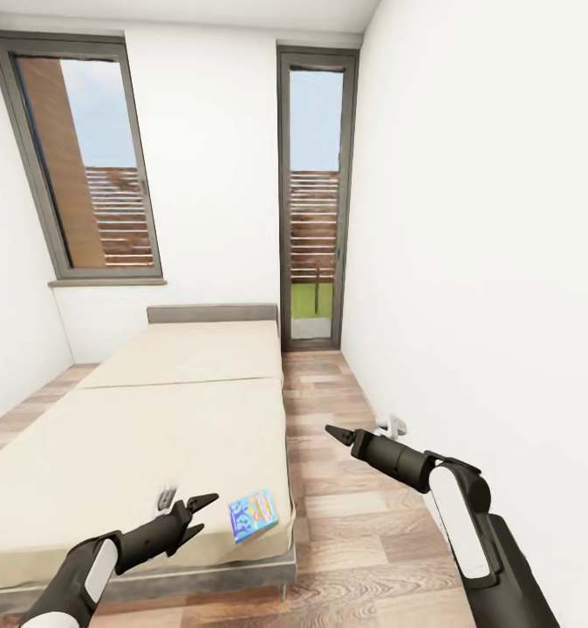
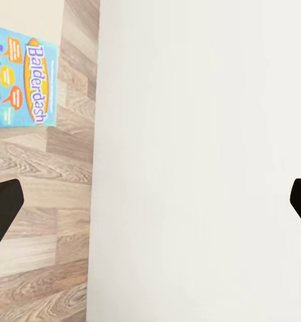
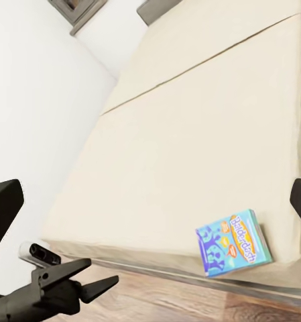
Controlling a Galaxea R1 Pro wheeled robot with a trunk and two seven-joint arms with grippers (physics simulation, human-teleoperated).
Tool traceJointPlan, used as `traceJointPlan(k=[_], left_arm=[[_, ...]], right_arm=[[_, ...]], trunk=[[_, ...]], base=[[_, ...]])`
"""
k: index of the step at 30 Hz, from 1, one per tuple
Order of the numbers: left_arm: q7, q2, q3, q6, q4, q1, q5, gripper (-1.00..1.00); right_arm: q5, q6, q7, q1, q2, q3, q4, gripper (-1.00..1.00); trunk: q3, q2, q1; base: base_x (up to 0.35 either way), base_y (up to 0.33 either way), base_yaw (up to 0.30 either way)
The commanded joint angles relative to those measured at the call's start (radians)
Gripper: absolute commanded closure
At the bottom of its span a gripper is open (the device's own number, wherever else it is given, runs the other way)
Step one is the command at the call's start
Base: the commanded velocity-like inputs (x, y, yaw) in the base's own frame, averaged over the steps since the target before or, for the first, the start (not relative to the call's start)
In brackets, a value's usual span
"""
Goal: Put all the toys in the child's room - the three board games (two on the bed and one on the table), the two jigsaw puzzles on the table, and the tennis ball on the table - inside the toy box on the table in the child's room.
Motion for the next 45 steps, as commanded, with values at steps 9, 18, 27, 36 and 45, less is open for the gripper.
traceJointPlan(k=[9, 18, 27, 36, 45], left_arm=[[-0.002, -0.002, 0.002, 0.006, 0.001, -0.002, 0.001, -1.00], [-0.009, -0.002, 0.002, 0.011, 0.002, -0.002, 0.001, -1.00], [-0.019, 0.006, 0.005, 0.015, 0.003, -0.002, 0.004, -1.00], [-0.018, 0.006, 0.004, 0.014, 0.003, -0.002, 0.006, -1.00], [-0.018, 0.006, 0.004, 0.013, 0.003, -0.002, 0.006, -1.00]], right_arm=[[0.006, -0.001, 0.002, -0.001, 0.028, -0.003, 0.002, -1.00], [0.006, -0.002, 0.001, -0.001, 0.030, -0.004, 0.003, -1.00], [0.007, -0.001, 0.001, -0.001, 0.030, -0.005, 0.003, -1.00], [0.008, 0.000, 0.002, -0.001, 0.030, -0.005, 0.002, -1.00], [0.006, 0.000, 0.002, -0.001, 0.030, -0.004, 0.002, -1.00]], trunk=[[-0.029, -0.064, 0.035], [-0.058, -0.127, 0.069], [-0.086, -0.190, 0.104], [-0.114, -0.253, 0.138], [-0.142, -0.316, 0.173]], base=[[0.000, 0.000, 0.000], [0.000, 0.000, 0.000], [0.000, 0.000, 0.000], [0.000, 0.000, 0.000], [0.000, 0.000, 0.000]])
